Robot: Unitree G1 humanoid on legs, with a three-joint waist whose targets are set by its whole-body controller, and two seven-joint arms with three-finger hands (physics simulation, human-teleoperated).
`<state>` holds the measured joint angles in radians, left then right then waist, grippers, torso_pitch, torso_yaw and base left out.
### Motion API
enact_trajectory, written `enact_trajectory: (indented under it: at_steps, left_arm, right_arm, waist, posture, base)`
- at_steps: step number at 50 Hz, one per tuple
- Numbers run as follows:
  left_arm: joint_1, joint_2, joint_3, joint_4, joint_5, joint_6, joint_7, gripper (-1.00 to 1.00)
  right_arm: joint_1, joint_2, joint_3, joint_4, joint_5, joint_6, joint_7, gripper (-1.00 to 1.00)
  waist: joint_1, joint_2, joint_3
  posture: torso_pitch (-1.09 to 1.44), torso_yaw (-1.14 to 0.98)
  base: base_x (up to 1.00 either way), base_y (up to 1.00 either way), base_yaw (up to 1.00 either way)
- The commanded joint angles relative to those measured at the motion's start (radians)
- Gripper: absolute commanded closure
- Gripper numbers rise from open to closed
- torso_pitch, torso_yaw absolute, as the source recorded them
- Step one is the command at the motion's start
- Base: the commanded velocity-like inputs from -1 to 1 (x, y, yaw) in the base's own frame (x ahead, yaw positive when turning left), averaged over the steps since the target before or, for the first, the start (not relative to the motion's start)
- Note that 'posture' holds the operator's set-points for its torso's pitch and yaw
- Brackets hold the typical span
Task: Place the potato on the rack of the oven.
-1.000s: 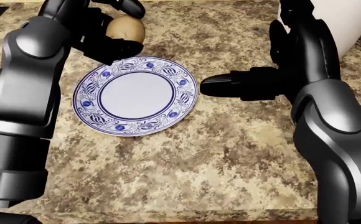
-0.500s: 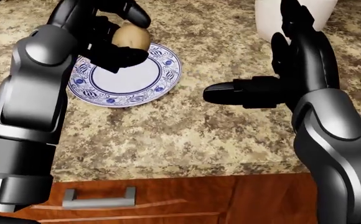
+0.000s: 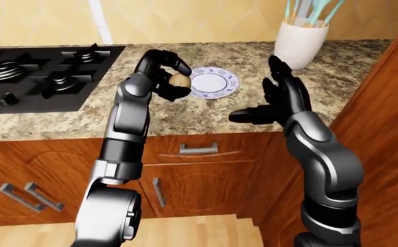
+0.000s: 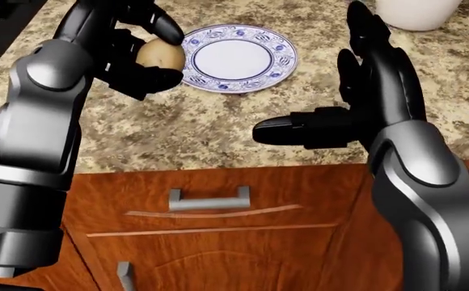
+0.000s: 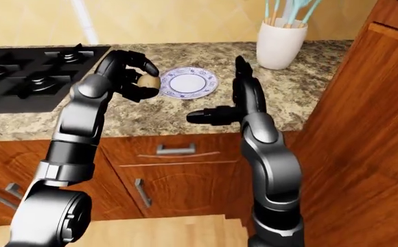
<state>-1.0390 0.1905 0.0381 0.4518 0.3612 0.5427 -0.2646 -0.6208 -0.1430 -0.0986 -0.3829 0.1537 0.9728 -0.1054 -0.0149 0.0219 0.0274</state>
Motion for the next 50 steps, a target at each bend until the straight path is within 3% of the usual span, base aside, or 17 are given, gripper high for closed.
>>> enact_trajectory:
  at_steps: [1, 6, 7, 9, 14, 24, 34, 41, 45, 46, 50]
  left_arm:
    - [-0.048, 0.005, 0.005, -0.056, 0.0, -0.032, 0.009, 0.41]
    - [-0.05, 0.003, 0.005, -0.052, -0.001, -0.035, 0.012, 0.41]
    - [-0.048, 0.002, 0.005, -0.054, -0.001, -0.034, 0.012, 0.41]
    - [-0.047, 0.002, 0.006, -0.058, -0.001, -0.032, 0.012, 0.41]
    - [-0.048, 0.002, 0.005, -0.055, -0.001, -0.035, 0.014, 0.41]
    - [-0.059, 0.006, 0.007, -0.047, -0.002, -0.034, 0.012, 0.42]
    - [-0.044, 0.007, 0.007, -0.063, -0.003, -0.031, 0.011, 0.42]
    - [-0.047, 0.005, 0.006, -0.054, -0.003, -0.036, 0.015, 0.42]
    - [-0.045, 0.007, 0.007, -0.057, -0.002, -0.035, 0.014, 0.43]
    - [-0.043, 0.011, 0.009, -0.062, -0.002, -0.033, 0.012, 0.41]
    - [-0.043, 0.014, 0.01, -0.07, -0.001, -0.026, 0.009, 0.42]
  right_arm:
    - [-0.03, -0.007, -0.011, -0.036, -0.007, -0.044, -0.004, -1.0]
    - [-0.025, -0.005, -0.011, -0.029, -0.009, -0.056, -0.002, -1.0]
    - [-0.023, -0.003, -0.011, -0.03, -0.008, -0.059, -0.002, -1.0]
    - [-0.021, 0.0, -0.015, -0.031, -0.005, -0.064, -0.004, -1.0]
    - [-0.021, 0.001, -0.015, -0.03, -0.001, -0.066, -0.009, -1.0]
    - [-0.029, 0.002, -0.011, -0.016, 0.008, -0.073, -0.016, -1.0]
    - [-0.024, 0.009, -0.003, -0.029, 0.016, -0.08, -0.022, -1.0]
    - [-0.012, 0.011, -0.009, -0.027, 0.021, -0.094, -0.022, -1.0]
    - [-0.011, 0.009, -0.008, -0.024, 0.023, -0.098, -0.022, -1.0]
    - [-0.006, 0.009, -0.008, -0.026, 0.023, -0.101, -0.021, -1.0]
    - [-0.01, 0.01, -0.004, -0.023, 0.023, -0.101, -0.022, -1.0]
  waist:
    - [-0.003, 0.001, -0.028]
    - [0.003, -0.022, -0.027]
    - [0.007, -0.026, -0.012]
    - [0.008, -0.005, -0.011]
    - [0.007, 0.014, -0.001]
    - [0.021, 0.003, -0.011]
    - [0.025, -0.005, -0.007]
    - [0.032, -0.036, 0.011]
    - [0.05, -0.104, 0.008]
    - [0.041, -0.078, 0.008]
    - [0.041, -0.087, -0.021]
  posture:
    - [0.0, 0.0]
    - [0.0, 0.0]
    - [0.0, 0.0]
    - [0.0, 0.0]
    - [0.0, 0.0]
    - [0.0, 0.0]
    - [0.0, 0.0]
    - [0.0, 0.0]
    - [0.0, 0.0]
    - [0.0, 0.0]
    - [0.0, 0.0]
  base:
    - [-0.05, 0.45, 0.0]
    - [-0.03, 0.4, 0.0]
    - [0.0, 0.02, 0.0]
    - [0.0, 0.0, 0.0]
    - [0.0, 0.0, 0.0]
    - [0.0, 0.0, 0.0]
    - [0.0, 0.0, 0.0]
    - [0.0, 0.0, 0.0]
    - [0.0, 0.0, 0.0]
    - [0.0, 0.0, 0.0]
    - [0.0, 0.0, 0.01]
